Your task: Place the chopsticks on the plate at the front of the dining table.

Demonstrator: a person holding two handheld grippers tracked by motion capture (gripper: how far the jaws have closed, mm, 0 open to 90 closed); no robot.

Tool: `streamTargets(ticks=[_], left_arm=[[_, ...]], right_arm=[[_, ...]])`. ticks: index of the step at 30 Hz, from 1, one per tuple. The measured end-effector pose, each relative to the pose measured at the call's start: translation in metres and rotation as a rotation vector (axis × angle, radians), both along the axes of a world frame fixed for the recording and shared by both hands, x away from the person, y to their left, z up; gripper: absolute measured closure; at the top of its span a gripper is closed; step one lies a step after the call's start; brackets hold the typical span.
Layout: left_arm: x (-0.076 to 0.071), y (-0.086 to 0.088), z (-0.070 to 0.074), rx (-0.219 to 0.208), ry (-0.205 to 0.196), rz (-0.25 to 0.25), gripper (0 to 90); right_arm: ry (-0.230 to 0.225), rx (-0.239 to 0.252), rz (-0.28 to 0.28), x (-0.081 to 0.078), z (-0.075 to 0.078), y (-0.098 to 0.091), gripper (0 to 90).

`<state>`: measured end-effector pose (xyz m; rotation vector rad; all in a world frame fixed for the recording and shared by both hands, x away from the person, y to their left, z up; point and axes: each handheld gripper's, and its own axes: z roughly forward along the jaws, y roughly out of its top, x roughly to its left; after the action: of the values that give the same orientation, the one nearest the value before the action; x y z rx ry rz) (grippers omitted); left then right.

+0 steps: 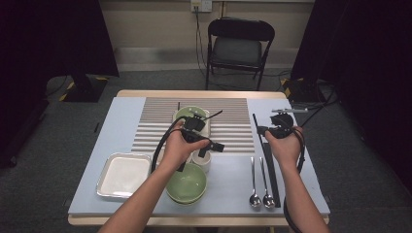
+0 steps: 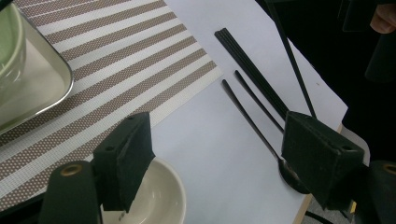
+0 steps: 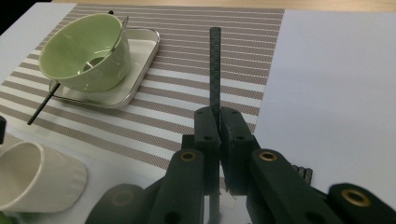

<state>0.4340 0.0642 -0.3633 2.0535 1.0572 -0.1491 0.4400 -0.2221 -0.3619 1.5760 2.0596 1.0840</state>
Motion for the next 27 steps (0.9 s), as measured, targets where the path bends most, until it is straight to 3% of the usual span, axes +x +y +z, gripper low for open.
streamTargets(ticks=[27], left_arm=[[-0.002,-0.02,-0.005,-0.006,0.018,-0.019,24.3]], right_arm=[[-0.018,-0.003,0.041,0.002,0.013,0.02,86.3]])
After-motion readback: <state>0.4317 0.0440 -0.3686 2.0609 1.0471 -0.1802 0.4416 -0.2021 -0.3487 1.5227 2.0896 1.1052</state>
